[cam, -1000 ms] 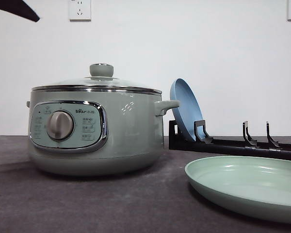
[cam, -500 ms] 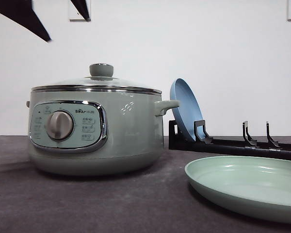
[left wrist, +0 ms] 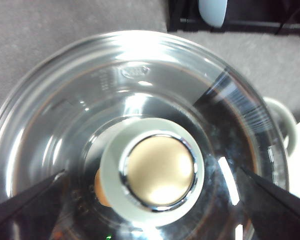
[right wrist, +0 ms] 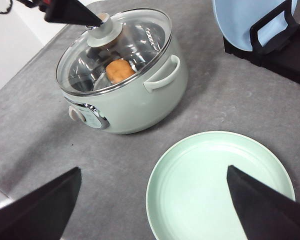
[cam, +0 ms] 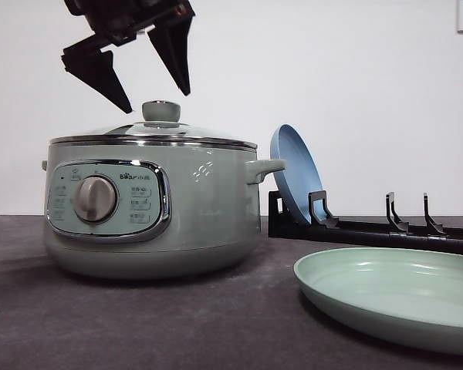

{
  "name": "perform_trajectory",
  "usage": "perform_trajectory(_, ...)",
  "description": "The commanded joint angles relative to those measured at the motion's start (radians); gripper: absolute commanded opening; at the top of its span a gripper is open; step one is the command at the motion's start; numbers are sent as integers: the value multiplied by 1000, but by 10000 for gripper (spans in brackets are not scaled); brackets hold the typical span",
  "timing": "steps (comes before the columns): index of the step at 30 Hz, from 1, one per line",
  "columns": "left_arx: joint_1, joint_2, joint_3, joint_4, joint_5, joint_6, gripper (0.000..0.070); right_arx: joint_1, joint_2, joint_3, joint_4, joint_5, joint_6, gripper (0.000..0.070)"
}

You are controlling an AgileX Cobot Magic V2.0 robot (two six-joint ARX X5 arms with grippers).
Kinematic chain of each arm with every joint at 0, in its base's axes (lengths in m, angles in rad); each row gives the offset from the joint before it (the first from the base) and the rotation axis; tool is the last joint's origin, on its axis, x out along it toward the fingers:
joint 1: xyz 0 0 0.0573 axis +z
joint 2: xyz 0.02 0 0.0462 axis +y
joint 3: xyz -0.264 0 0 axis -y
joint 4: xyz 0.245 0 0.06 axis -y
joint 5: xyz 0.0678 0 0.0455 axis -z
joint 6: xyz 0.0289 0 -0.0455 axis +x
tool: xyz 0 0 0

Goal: Transfer potato from steamer to green plate

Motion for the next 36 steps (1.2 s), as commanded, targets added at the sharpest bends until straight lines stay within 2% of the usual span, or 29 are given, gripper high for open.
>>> perform_trajectory(1, -13, 17, 29, 17, -19, 14, 700, 3, 5, 11, 10, 4, -5, 591)
perform_trajectory(6, -25, 17, 29, 37, -30, 17, 693, 3, 4, 11, 9, 22, -5, 590)
perform_trajectory(9, -29, 25, 29, 34, -30, 18, 628, 3, 4, 11, 10, 23, -5, 591)
perform_trajectory(14, -32, 35, 29, 31, -30, 17, 613, 3, 4, 11, 10, 23, -5, 590)
perform_trajectory(17, -37, 37, 29, 31, -30, 18, 536, 3, 4, 11, 9, 23, -5, 591)
perform_trajectory(19, -37, 39, 29, 30, -30, 17, 516, 3, 4, 11, 10, 23, -5, 590)
perform_trajectory(36, -37, 63, 29, 26, -30, 17, 477, 3, 4, 11, 9, 30, -4, 590)
